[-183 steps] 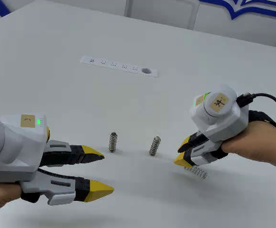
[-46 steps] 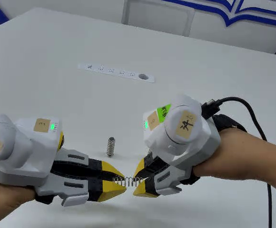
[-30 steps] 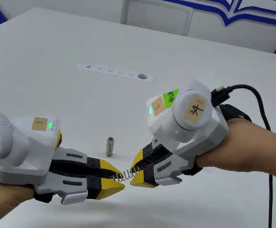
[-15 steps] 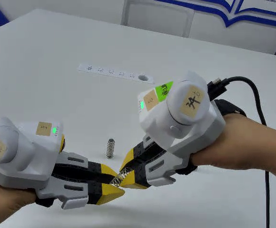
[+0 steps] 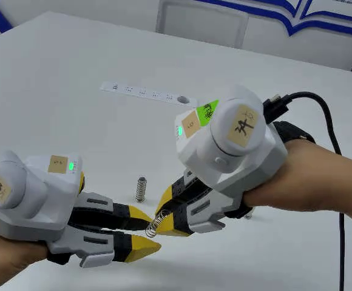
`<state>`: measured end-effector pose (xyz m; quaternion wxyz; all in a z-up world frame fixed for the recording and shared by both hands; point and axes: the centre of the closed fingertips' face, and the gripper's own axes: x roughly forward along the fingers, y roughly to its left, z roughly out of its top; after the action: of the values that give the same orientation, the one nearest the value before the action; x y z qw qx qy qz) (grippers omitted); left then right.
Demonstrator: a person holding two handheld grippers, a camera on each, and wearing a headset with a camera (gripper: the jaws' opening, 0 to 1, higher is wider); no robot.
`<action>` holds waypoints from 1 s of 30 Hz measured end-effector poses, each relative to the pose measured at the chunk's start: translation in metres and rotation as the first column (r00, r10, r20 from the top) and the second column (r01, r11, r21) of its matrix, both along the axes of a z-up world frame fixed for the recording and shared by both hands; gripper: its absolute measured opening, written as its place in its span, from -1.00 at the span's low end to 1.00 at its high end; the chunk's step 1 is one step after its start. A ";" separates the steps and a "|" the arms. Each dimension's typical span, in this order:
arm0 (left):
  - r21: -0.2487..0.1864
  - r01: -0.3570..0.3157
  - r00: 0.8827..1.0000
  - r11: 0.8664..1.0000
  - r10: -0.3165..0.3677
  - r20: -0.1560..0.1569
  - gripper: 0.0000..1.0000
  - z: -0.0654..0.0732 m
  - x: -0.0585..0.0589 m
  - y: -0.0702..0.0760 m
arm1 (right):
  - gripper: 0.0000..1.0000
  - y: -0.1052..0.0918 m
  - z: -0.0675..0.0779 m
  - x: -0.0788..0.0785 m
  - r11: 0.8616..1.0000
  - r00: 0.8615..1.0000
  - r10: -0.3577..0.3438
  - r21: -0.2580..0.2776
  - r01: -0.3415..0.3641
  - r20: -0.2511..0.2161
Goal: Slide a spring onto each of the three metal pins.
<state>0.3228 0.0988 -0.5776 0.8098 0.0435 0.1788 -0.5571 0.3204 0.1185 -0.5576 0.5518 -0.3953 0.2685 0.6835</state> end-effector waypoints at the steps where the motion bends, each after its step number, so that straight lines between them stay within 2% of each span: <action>1: -0.002 -0.002 1.000 1.000 0.002 -0.001 -0.59 0.000 0.000 0.000 | -0.76 -0.001 0.000 0.001 1.000 1.000 -0.002 -0.001 0.002 0.001; 16: -0.007 -0.054 0.999 0.999 0.054 -0.001 -0.41 -0.002 0.004 0.012 | -0.76 -0.039 -0.001 0.029 0.995 0.996 -0.076 -0.067 0.078 0.038; 30: -0.006 -0.088 0.996 0.996 0.088 -0.012 -0.31 -0.007 0.006 0.020 | -0.76 -0.078 0.001 0.057 0.979 0.985 -0.163 -0.110 0.169 0.062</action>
<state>0.3291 0.1192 -0.5847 0.8326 0.0297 0.1832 -0.5218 0.3776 0.0403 -0.5569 0.5902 -0.4203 0.3248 0.6078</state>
